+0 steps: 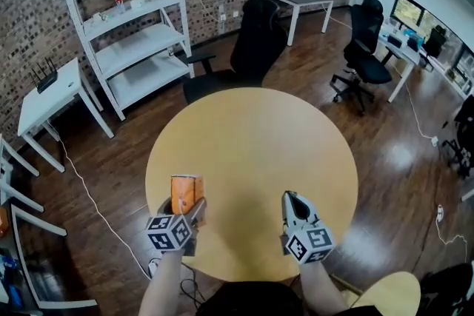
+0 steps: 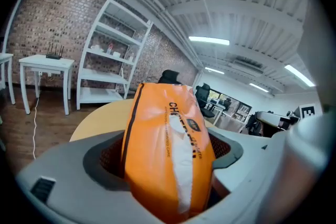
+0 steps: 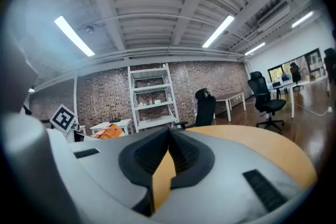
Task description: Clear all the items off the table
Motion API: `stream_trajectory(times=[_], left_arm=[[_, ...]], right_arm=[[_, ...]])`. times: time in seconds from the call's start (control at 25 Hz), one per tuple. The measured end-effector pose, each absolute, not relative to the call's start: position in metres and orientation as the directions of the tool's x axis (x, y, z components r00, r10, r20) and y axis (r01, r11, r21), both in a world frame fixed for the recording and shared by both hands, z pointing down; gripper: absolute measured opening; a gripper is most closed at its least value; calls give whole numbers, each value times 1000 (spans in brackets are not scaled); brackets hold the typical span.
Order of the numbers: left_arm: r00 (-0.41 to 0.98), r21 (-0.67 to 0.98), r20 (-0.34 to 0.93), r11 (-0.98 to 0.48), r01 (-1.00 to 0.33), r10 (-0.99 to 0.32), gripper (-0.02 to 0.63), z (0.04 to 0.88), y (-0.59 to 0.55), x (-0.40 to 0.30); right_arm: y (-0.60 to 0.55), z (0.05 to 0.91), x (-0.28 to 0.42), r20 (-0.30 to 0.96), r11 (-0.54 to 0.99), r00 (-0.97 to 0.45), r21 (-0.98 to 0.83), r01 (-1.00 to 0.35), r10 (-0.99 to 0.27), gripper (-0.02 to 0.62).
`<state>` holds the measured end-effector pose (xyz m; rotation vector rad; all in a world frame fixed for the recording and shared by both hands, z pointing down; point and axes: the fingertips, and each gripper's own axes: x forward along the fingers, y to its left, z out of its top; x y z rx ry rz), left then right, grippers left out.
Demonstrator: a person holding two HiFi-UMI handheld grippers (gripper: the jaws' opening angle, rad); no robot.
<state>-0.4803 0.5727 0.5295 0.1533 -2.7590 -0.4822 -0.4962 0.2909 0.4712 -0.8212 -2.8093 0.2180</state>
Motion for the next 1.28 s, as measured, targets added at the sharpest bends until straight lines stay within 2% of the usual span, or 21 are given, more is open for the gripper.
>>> stream_trajectory(times=[0.16, 0.36, 0.64, 1.04, 1.28], left_arm=[[-944, 388, 170, 900, -199, -282, 422, 477, 534, -482], [-873, 452, 10, 781, -430, -487, 422, 440, 446, -470], [-688, 382, -55, 621, -684, -724, 422, 417, 319, -458], [-454, 353, -116, 391, -850, -883, 420, 386, 147, -407], [-310, 336, -87, 264, -904, -947, 420, 389, 29, -353]], right_arm=[[251, 426, -466, 109, 893, -887, -94, 441, 450, 5], [177, 397, -406, 81, 967, -964, 14, 256, 254, 5], [84, 378, -343, 0, 1000, -1000, 25, 5, 5, 5], [-47, 363, -237, -42, 964, -964, 41, -263, -261, 5], [-137, 370, -162, -58, 922, -922, 22, -386, -384, 5]])
